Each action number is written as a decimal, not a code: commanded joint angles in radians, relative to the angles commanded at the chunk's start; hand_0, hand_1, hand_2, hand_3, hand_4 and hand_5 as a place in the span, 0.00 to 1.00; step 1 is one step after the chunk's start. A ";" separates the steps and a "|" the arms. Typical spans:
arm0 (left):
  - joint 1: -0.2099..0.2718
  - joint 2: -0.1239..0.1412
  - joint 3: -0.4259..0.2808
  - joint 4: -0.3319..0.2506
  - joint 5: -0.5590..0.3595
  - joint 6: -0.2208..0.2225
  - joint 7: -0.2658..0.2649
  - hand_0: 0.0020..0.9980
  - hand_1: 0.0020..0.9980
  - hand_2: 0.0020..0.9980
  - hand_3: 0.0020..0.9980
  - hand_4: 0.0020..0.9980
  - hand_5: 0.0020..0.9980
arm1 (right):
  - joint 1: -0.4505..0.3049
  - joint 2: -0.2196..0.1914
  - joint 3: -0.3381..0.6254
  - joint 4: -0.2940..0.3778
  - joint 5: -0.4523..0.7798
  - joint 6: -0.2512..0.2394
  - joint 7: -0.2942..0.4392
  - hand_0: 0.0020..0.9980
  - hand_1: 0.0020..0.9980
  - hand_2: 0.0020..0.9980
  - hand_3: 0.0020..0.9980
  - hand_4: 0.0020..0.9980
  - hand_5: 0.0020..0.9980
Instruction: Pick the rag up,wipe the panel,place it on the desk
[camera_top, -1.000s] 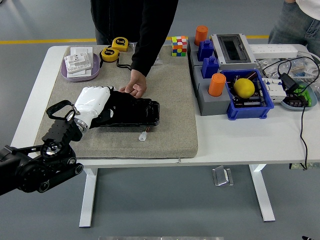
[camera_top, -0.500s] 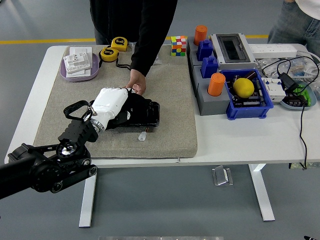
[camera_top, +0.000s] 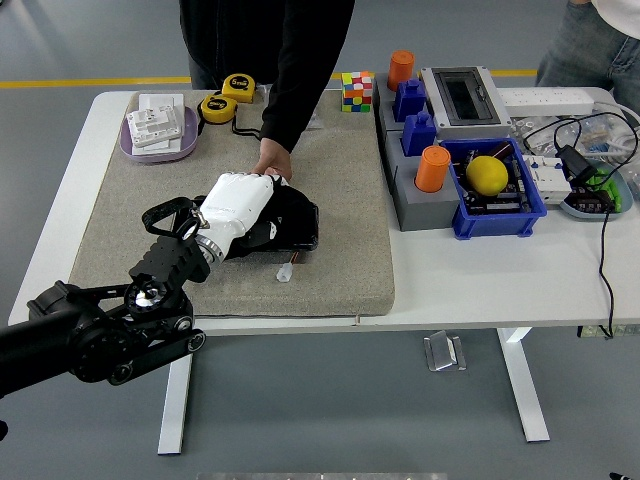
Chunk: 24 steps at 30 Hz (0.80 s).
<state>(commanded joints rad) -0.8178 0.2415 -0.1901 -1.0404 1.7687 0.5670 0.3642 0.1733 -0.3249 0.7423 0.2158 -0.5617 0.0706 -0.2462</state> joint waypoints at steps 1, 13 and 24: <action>0.000 -0.002 0.000 0.002 -0.001 0.000 0.000 0.19 0.13 0.47 0.44 0.26 0.00 | 0.001 0.000 0.000 0.001 0.000 0.000 0.000 0.76 0.56 0.70 0.59 1.00 0.54; -0.011 -0.040 0.060 0.001 -0.007 0.002 0.004 0.19 0.13 0.47 0.44 0.26 0.00 | 0.001 -0.006 -0.012 0.000 0.002 0.003 -0.001 0.75 0.56 0.70 0.59 1.00 0.54; -0.013 -0.046 0.042 -0.009 0.004 0.002 0.007 0.19 0.13 0.47 0.44 0.26 0.00 | 0.000 -0.006 -0.021 -0.002 0.007 0.006 -0.002 0.76 0.56 0.70 0.59 1.00 0.54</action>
<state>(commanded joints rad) -0.8308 0.1959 -0.1483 -1.0491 1.7731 0.5687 0.3712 0.1729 -0.3308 0.7213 0.2136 -0.5551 0.0762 -0.2482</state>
